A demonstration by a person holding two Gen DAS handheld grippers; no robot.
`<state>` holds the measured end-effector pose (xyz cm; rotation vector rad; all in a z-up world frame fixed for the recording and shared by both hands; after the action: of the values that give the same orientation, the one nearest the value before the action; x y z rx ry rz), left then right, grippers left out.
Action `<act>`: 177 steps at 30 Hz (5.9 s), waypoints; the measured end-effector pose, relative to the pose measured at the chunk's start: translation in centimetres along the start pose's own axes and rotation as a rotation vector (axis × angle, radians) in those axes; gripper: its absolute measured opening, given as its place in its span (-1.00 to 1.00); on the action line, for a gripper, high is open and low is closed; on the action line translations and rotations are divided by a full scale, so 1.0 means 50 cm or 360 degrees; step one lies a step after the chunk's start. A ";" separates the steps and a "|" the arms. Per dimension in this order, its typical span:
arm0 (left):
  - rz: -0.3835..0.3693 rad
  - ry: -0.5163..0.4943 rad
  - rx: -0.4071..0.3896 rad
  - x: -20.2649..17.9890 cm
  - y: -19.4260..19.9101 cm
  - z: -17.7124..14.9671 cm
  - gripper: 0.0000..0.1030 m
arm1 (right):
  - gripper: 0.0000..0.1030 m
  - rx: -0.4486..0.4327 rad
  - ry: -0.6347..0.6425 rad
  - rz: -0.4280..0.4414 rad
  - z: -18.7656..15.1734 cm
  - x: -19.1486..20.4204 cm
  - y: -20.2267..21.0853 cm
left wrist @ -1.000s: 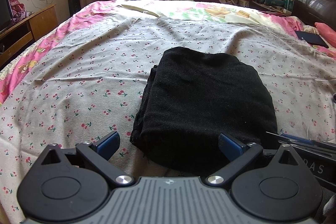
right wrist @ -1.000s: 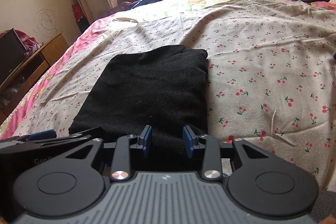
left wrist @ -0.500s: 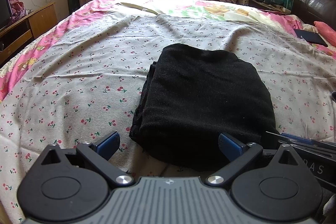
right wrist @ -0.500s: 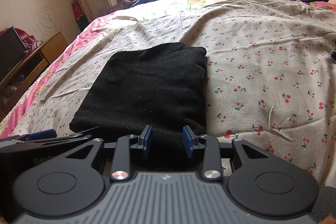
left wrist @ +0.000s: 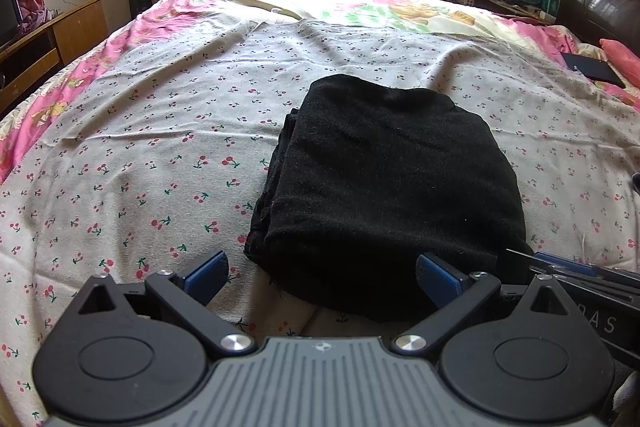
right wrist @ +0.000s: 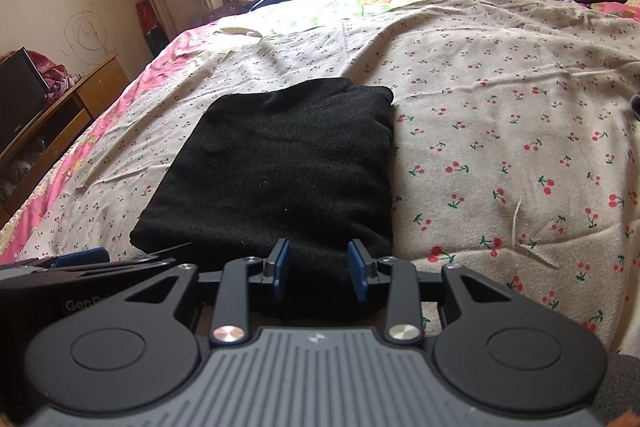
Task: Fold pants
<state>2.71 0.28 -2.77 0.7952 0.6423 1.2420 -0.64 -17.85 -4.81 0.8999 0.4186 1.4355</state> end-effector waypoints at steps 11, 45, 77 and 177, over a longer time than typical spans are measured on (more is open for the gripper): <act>0.0000 0.0006 0.0019 -0.001 -0.002 -0.003 1.00 | -0.36 0.0010 0.0007 0.0001 0.000 -0.003 -0.005; -0.0069 0.0031 0.0094 0.008 -0.007 -0.002 1.00 | -0.44 0.0048 0.0018 0.0025 -0.004 0.003 -0.008; -0.0191 0.0155 0.0432 0.056 -0.111 0.018 1.00 | -0.26 -0.0146 -0.0141 -0.0165 0.261 -0.041 -0.207; 0.0120 -0.0140 0.0103 0.026 0.006 -0.014 1.00 | -0.15 0.0053 -0.0033 -0.0004 -0.035 0.042 0.006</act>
<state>2.28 1.73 -2.93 0.9301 0.5880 1.2526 -1.82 -15.39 -5.14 0.9403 0.4291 1.4195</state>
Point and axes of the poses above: each gripper's, at about its wrist camera, not at the fingertips, and y roughly against the way its jaws point, x to its left, z to its top, the point moved 3 cm from there along -y, roughly the way its jaws point, and after that the axes turned 8 degrees about x, right-handed, at the moved point
